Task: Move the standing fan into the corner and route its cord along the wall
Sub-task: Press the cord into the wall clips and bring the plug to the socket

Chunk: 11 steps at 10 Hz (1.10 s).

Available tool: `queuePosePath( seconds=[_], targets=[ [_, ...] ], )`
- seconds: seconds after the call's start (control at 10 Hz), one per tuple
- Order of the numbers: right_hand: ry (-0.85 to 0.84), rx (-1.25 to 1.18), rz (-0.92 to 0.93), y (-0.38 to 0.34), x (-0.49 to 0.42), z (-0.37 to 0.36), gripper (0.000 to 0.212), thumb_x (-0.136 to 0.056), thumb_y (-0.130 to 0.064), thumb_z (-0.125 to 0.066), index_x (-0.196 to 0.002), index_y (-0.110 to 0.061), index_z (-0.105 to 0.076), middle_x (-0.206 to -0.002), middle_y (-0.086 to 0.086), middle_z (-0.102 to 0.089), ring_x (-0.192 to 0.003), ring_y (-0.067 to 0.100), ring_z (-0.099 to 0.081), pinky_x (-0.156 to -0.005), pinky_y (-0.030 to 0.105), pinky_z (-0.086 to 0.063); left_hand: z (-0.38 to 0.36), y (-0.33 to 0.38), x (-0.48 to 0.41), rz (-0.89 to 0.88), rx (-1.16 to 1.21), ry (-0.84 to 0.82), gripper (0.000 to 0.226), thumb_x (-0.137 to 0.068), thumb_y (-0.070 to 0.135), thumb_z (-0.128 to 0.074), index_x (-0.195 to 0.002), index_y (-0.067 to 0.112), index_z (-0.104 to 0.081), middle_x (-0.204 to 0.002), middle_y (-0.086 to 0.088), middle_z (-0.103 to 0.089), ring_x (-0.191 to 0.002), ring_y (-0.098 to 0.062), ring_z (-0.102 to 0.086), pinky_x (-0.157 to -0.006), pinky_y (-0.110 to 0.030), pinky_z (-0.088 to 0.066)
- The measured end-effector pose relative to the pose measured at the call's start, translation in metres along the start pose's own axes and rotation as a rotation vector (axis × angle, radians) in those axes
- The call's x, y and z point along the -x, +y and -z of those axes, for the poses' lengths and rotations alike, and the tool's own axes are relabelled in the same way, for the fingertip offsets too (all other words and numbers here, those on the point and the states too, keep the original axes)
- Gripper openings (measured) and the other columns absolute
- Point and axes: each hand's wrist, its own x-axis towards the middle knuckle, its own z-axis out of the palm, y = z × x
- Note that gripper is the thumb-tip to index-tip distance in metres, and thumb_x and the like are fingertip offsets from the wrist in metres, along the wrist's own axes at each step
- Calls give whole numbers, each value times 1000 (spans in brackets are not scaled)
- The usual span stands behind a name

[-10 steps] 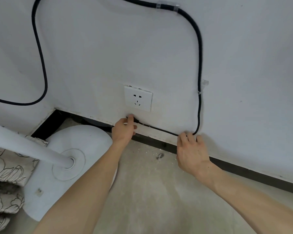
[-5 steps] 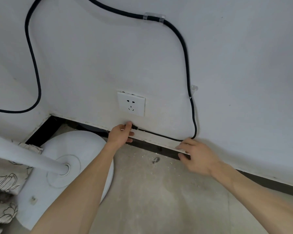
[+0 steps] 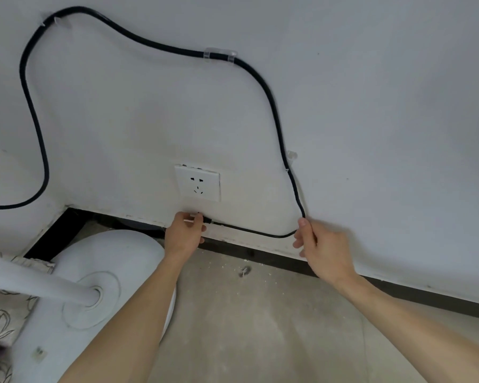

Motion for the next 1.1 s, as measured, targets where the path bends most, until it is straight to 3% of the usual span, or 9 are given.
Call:
queuePosePath(
  seconds=[0.3, 0.4, 0.5, 0.6, 0.7, 0.8, 0.9, 1.0, 1.1],
  targets=[
    [50, -8, -19, 2, -8, -6, 52, -104, -44, -28, -77, -25, -68, -78, -15, -71, -79, 8, -67, -72, 14, -42, 3, 3, 0, 17, 7, -18, 27, -95, 41, -61, -108, 17, -58, -96, -2, -74, -63, -17, -72, -48, -10, -45],
    [44, 111, 62, 2, -8, 1, 53, -104, -41, -28, -83, -18, -71, -85, -9, -75, -80, 15, -68, -76, 27, -51, 8, 8, 2, 34, -24, -42, 36, -93, 44, -64, -114, 16, -60, -105, -2, -70, -69, -17, -73, -55, -15, -46],
    [19, 275, 104, 0, -7, 13, 56, -101, -46, -27, -73, -21, -68, -71, -4, -72, -69, 22, -66, -63, 34, -53, 7, 11, 6, 20, -104, -69, 42, -93, 45, -62, -121, 13, -57, -109, 1, -66, -85, -20, -71, -65, -18, -52],
    [-76, 565, 105, -11, -4, 13, 54, -98, -47, -28, -65, -20, -60, -71, 0, -69, -71, 27, -67, -55, 27, -40, 9, 11, 10, -48, -377, -118, 48, -96, 38, -57, -135, 12, -48, -123, -8, -61, -113, -27, -59, -86, -31, -48],
    [-312, 750, 93, -30, 2, 5, 42, -95, -44, -35, -91, -20, -69, -94, 5, -71, -89, 26, -67, -61, 28, -39, 19, 13, 14, -107, -599, -87, 52, -96, 32, -54, -143, 15, -41, -137, -13, -52, -119, -30, -53, -93, -41, -48],
    [-423, 678, 147, -54, 5, -3, 40, -93, -47, -35, -102, -23, -66, -99, 4, -69, -91, 25, -65, -62, 29, -43, 26, 21, 24, -302, -768, 176, 59, -93, 28, -57, -147, 12, -39, -147, -18, -45, -135, -37, -38, -108, -51, -35],
    [-382, 621, 218, -87, 2, -6, 43, -93, -50, -36, -119, -26, -60, -110, 2, -68, -99, 24, -64, -67, 31, -46, 31, 34, 31, -562, -769, 398, 73, -89, 34, -58, -153, 11, -31, -158, -21, -30, -146, -41, -21, -116, -60, -14],
    [-249, 568, 284, -116, -9, -4, 44, -95, -47, -37, -127, -24, -55, -120, -1, -64, -105, 23, -61, -77, 32, -51, 35, 43, 29, -720, -769, 433, 87, -88, 56, -49, -158, 21, -13, -166, -14, -9, -152, -36, -2, -118, -57, 7],
    [-110, 556, 340, -131, -16, 1, 46, -97, -45, -37, -137, -26, -48, -132, -4, -58, -116, 22, -55, -82, 32, -49, 33, 54, 24, -851, -831, 411, 88, -88, 67, -44, -159, 26, -10, -167, -12, -1, -152, -37, 1, -117, -60, 9]
  ],
)
